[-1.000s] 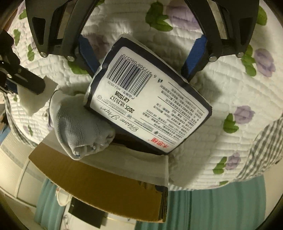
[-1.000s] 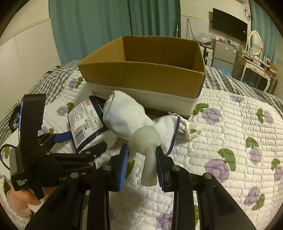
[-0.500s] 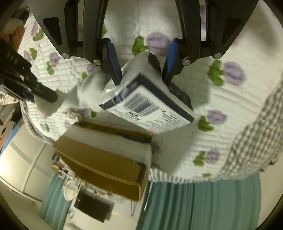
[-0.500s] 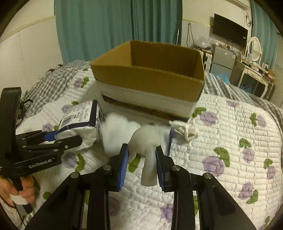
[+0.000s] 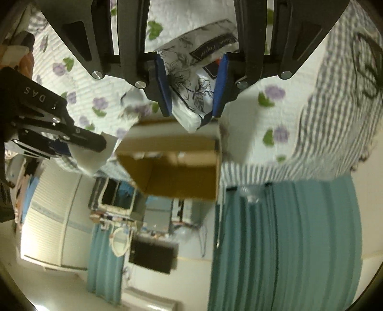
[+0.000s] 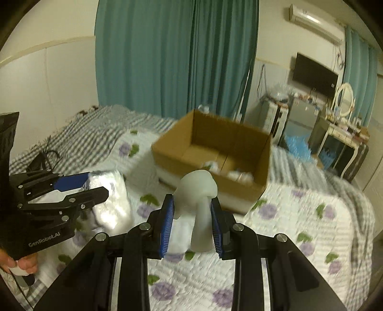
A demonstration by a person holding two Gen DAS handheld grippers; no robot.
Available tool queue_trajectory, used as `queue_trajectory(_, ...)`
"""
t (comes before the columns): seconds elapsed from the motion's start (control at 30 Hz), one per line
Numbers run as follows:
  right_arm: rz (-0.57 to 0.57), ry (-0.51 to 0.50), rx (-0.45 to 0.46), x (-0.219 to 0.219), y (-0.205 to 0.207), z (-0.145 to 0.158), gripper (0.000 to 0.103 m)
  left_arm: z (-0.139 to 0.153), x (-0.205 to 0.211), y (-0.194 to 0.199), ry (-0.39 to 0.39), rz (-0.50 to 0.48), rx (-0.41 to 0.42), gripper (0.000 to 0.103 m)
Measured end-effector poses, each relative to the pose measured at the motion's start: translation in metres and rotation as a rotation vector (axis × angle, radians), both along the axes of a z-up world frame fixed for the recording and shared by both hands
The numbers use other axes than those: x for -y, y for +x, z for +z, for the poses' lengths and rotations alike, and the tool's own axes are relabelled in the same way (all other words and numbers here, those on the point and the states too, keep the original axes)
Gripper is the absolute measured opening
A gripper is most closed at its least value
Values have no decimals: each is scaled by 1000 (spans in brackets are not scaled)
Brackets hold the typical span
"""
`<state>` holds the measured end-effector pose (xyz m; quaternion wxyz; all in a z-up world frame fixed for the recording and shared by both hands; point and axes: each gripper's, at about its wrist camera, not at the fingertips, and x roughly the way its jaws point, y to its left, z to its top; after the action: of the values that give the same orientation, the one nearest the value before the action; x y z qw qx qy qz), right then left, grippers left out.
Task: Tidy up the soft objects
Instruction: 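Carry the glove and patterned pouch into the box and release both tools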
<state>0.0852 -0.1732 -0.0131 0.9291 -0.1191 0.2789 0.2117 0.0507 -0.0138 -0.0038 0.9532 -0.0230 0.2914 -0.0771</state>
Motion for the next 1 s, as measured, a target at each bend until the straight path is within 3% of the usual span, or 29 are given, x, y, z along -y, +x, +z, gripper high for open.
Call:
queue_trajectory(0.33, -23, 25, 66, 14, 39, 45, 29, 48, 21, 72, 32, -50, 94, 30)
queue_trajectory(0.47, -33, 24, 57, 15, 68, 47, 29, 46, 32, 111, 58, -61, 94, 30)
queue_trajectory(0.8, -34, 29, -36, 15, 152, 10, 29, 7, 52, 170, 139, -108, 70, 30)
queue_trajectory(1.0, -48, 78, -74, 23, 185, -11, 35, 4, 48, 194, 85, -96, 63, 30)
